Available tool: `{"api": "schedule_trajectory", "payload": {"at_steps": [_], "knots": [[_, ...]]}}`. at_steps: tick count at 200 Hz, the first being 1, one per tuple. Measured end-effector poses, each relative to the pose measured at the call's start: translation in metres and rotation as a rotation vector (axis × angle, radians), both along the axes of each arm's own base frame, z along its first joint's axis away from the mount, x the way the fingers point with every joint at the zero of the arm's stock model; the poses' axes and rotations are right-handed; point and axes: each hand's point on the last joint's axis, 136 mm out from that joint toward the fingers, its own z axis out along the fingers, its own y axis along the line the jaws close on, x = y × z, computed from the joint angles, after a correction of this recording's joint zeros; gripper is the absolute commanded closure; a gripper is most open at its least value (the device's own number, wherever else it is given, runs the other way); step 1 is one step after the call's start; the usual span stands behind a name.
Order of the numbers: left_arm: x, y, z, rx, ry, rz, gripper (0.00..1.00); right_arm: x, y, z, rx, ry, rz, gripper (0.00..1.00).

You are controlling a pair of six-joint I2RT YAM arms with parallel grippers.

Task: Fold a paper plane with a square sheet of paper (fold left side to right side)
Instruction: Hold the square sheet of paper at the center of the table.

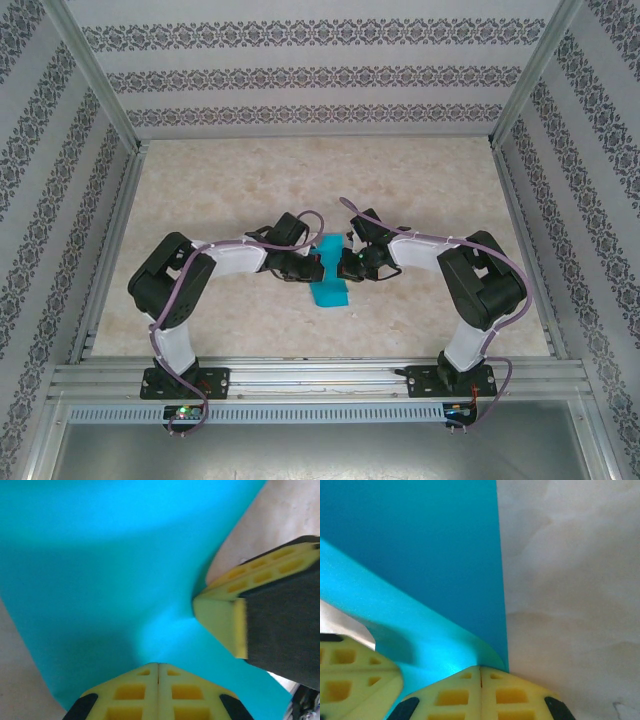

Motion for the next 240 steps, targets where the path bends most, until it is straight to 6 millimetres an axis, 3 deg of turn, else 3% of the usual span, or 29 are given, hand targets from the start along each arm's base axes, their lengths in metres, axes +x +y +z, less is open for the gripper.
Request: {"api": "schedule_trajectory", "payload": {"at_steps": [182, 240], "knots": [[-0.001, 0.002, -0.009, 0.016, 0.023, 0.016, 0.99, 0.001, 0.002, 0.004, 0.019, -0.015, 0.003, 1.0], [-0.001, 0.002, -0.009, 0.016, 0.025, 0.016, 0.99, 0.011, 0.006, 0.034, 0.094, -0.102, -0.003, 1.0]]}}
